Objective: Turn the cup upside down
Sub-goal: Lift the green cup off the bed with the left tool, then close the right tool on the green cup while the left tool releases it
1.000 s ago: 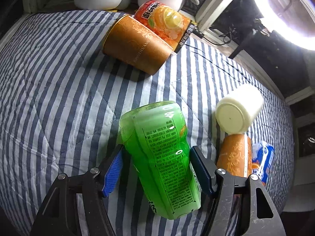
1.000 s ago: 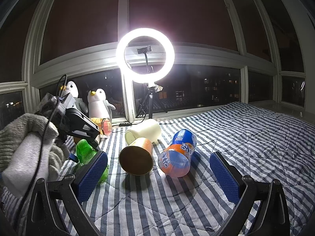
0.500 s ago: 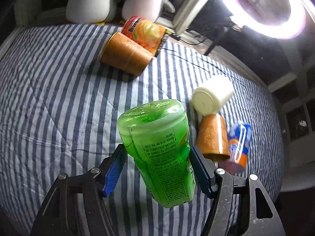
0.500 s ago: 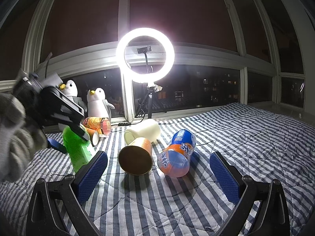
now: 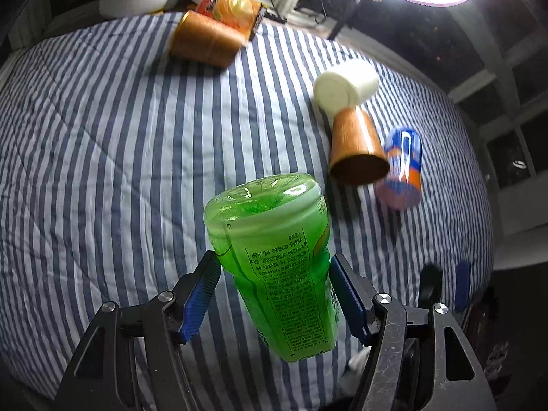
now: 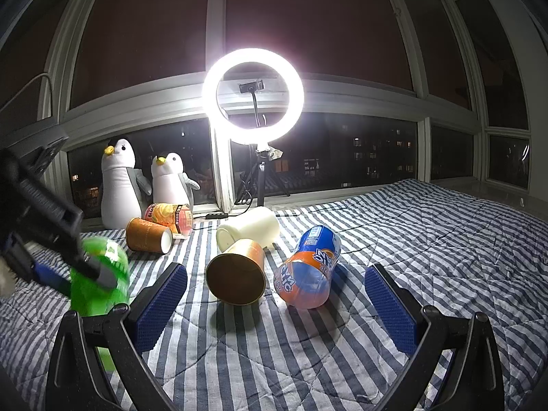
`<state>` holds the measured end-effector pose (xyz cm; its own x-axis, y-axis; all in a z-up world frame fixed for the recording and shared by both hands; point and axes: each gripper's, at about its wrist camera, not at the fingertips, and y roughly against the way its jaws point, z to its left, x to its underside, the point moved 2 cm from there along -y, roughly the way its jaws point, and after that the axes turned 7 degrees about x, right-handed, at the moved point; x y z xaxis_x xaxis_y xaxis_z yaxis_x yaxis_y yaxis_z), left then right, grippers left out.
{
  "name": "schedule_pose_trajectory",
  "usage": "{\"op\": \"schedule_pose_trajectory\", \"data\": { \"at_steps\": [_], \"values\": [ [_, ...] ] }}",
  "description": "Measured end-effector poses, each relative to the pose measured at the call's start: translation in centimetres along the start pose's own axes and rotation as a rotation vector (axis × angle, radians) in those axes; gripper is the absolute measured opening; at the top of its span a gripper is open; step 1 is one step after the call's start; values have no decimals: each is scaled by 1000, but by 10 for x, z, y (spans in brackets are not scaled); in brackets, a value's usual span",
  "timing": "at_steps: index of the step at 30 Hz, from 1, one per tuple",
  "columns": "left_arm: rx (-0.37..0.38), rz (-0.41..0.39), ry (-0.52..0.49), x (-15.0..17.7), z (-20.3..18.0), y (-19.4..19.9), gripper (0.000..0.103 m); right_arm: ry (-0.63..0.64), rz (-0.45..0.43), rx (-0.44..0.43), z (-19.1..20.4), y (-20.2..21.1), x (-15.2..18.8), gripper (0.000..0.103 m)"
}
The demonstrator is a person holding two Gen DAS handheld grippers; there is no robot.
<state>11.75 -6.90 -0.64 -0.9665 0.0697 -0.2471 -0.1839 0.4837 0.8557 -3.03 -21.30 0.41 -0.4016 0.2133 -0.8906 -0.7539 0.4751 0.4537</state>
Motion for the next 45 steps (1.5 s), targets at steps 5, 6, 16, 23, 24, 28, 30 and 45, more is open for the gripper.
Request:
{"op": "schedule_pose_trajectory", "data": {
  "at_steps": [5, 6, 16, 23, 24, 28, 30, 45],
  "values": [
    [10, 37, -17, 14, -3, -4, 69, 0, 0, 0, 0, 0, 0, 102],
    [14, 42, -16, 15, -3, -5, 69, 0, 0, 0, 0, 0, 0, 102],
    [8, 84, -16, 21, -9, -25, 70, -1, 4, -1, 1, 0, 1, 102],
    [-11, 99, -9, 8, -9, -41, 70, -2, 4, -1, 1, 0, 1, 102],
    [-15, 99, -12, 5, -10, -43, 70, -2, 5, -1, 1, 0, 1, 102],
    [-23, 95, -31, -2, -14, -49, 70, -2, 5, -1, 1, 0, 1, 102],
    [-21, 90, -37, -3, -15, -49, 75, -2, 6, -1, 1, 0, 1, 102],
    [-125, -304, -165, 20, 1, 32, 78, 24, 91, -30, 8, -15, 2, 102]
  ]
}}
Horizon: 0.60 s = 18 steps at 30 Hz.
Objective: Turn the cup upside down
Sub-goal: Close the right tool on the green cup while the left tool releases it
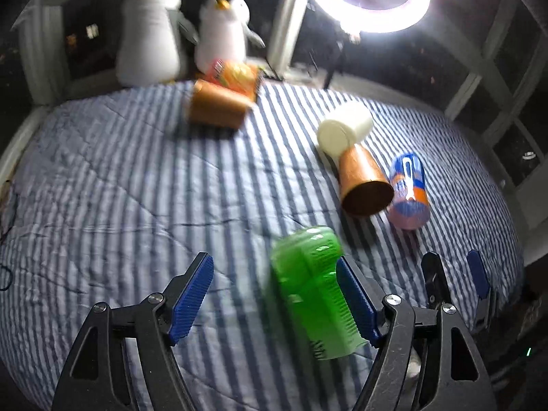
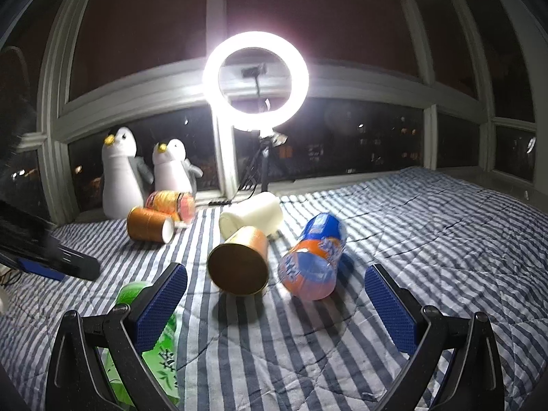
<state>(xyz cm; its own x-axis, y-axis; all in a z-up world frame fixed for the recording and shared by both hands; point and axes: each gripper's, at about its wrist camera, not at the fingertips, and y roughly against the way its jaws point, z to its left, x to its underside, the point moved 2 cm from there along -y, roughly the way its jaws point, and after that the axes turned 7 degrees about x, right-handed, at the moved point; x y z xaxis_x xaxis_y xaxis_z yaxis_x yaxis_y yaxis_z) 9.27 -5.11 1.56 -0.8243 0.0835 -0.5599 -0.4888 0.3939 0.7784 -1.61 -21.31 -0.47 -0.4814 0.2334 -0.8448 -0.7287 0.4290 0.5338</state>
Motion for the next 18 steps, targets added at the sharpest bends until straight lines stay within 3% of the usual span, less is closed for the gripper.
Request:
{"op": "schedule_pose_trajectory", "data": {
  "at_steps": [8, 18],
  "values": [
    [-63, -144, 17, 30, 33, 24, 82, 90, 94, -114, 20, 0, -6, 102],
    [-120, -191, 14, 55, 50, 18, 82, 216, 342, -267, 59, -16, -17, 102]
  ]
}}
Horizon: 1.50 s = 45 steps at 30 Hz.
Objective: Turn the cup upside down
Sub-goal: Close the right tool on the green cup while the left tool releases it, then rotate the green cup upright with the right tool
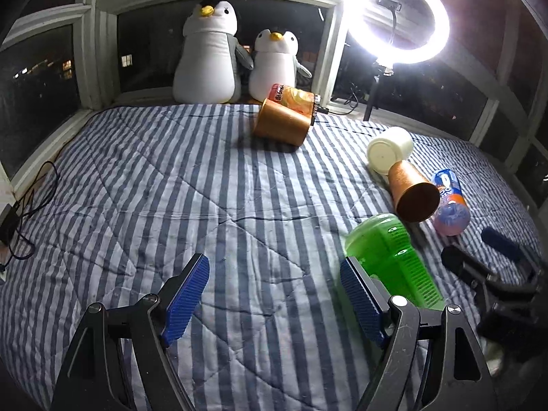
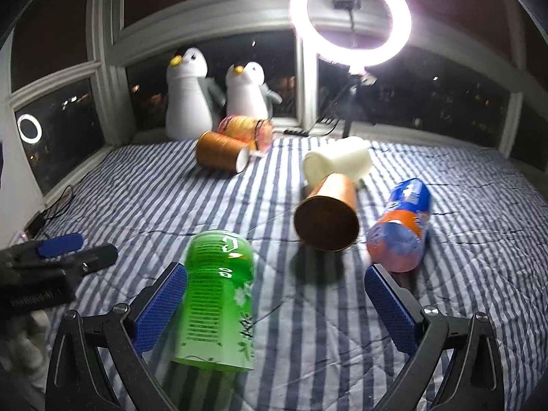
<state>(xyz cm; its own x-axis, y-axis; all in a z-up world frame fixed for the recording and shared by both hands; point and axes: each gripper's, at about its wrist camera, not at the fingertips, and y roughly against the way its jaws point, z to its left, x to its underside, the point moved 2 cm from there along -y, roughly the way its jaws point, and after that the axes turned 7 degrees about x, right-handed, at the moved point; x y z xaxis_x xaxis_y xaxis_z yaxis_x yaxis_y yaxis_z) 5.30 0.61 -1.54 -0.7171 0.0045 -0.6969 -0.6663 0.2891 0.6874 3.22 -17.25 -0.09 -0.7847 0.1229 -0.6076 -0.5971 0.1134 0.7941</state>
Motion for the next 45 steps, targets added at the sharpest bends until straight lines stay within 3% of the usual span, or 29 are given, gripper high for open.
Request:
{"op": "schedule_pose_trajectory", "data": {
  "at_steps": [16, 20, 29, 34, 36, 41, 45],
  "values": [
    [1, -41, 7, 16, 6, 11, 92, 48, 247, -89, 15, -40, -24, 102],
    [4, -41, 26, 17, 10, 14, 92, 49, 316, -130, 18, -53, -32, 94],
    [6, -44, 52, 18, 17, 21, 92, 124, 516, -174, 41, -92, -36, 90],
    [9, -38, 62, 19, 18, 22, 92, 148, 562, -160, 49, -100, -31, 75],
    [11, -36, 65, 20, 18, 22, 92, 143, 584, -163, 49, -102, -28, 64],
    [14, -32, 69, 19, 18, 21, 92, 129, 565, -163, 46, -96, -28, 64],
    [17, -29, 76, 19, 19, 20, 92, 111, 483, -163, 41, -79, -33, 64]
  ]
}}
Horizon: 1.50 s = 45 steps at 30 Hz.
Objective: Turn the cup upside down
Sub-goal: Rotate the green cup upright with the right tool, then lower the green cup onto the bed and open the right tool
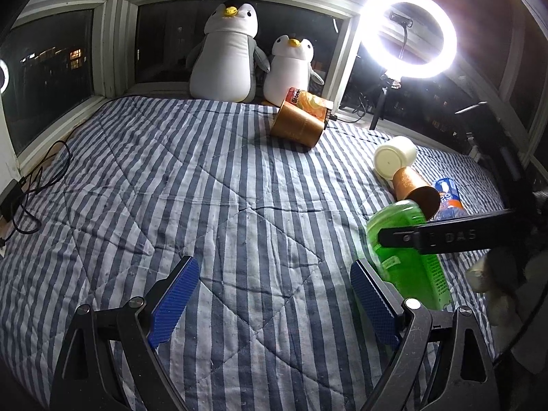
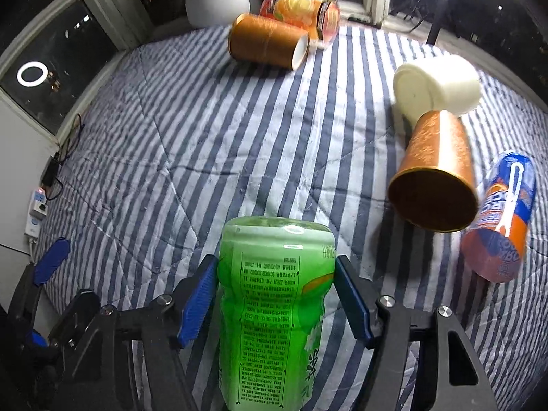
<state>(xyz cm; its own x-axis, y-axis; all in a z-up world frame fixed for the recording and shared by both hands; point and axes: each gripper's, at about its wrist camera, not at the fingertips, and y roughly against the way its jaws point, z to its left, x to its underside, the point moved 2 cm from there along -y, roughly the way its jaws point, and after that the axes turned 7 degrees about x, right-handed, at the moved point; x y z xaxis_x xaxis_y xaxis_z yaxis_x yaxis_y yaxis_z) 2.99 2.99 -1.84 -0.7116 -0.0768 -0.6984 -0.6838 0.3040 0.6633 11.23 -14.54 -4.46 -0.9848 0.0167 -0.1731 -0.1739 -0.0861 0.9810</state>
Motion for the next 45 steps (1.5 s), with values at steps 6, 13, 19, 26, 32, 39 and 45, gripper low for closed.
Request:
{"op": "schedule_pose_trajectory", "data": {
  "at_steps": [6, 13, 19, 26, 32, 39, 45],
  "values": [
    [4, -1, 8, -2, 0, 0, 92, -25, -141, 19, -5, 27, 3, 64],
    [13, -4, 11, -3, -2, 4, 92, -67, -356, 58, -4, 45, -1, 64],
    [14, -11, 8, -2, -2, 11, 92, -84, -449, 121, -3, 29, -4, 64],
    [11, -13, 11, -2, -1, 14, 92, -86, -519, 175, -2, 22, 9, 64],
    [15, -13, 16, -1, -1, 13, 92, -37, -571, 197, 7, 35, 31, 64],
    [24, -10, 2, 1, -7, 12, 92, 1, -586, 217, 17, 46, 55, 64],
    [27, -5, -23, 4, -16, 10, 92, -23, -578, 203, 16, 52, 69, 65]
  ]
}}
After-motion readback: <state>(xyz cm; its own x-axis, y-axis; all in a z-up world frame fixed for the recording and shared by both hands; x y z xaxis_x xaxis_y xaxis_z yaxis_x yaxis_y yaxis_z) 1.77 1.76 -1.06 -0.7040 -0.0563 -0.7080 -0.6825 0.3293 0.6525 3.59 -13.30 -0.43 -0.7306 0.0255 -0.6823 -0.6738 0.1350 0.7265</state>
